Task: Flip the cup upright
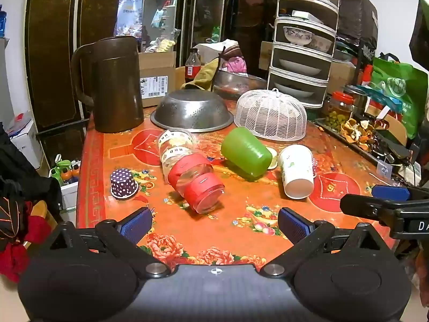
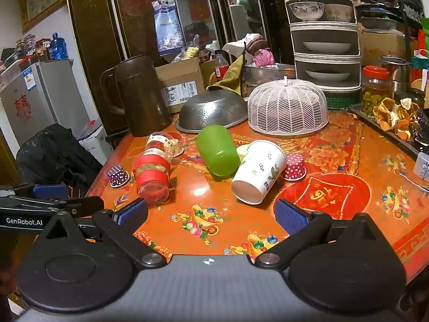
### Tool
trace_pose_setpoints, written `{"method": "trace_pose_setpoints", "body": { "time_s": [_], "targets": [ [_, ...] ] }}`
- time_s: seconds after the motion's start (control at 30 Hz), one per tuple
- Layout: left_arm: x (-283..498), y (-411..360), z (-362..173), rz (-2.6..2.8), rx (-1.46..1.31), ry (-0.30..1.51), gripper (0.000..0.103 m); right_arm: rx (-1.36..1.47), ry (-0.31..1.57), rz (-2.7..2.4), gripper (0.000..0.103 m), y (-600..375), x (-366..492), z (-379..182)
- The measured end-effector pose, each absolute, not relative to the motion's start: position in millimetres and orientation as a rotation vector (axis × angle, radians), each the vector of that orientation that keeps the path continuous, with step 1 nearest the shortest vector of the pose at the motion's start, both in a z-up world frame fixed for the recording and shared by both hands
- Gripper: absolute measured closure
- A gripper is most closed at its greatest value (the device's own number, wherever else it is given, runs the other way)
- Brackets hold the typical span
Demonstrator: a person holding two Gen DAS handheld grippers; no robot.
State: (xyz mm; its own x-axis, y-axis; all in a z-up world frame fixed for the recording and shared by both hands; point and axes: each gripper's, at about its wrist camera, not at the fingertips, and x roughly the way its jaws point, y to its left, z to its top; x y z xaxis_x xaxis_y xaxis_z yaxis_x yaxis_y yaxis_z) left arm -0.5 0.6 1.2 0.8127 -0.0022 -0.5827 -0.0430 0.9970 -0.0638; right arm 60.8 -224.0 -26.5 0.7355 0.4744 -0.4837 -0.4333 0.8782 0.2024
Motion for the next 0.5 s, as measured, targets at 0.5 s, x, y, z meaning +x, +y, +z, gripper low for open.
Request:
{"method": "trace_pose_setpoints", "body": {
  "time_s": [0.5],
  "targets": [
    [-3.0,-1.2,0.6,0.014,-0.075,0.615,0.002,0.079,0.55,0.501,0.001,-222.6,59.6,-26.3]
  ]
}}
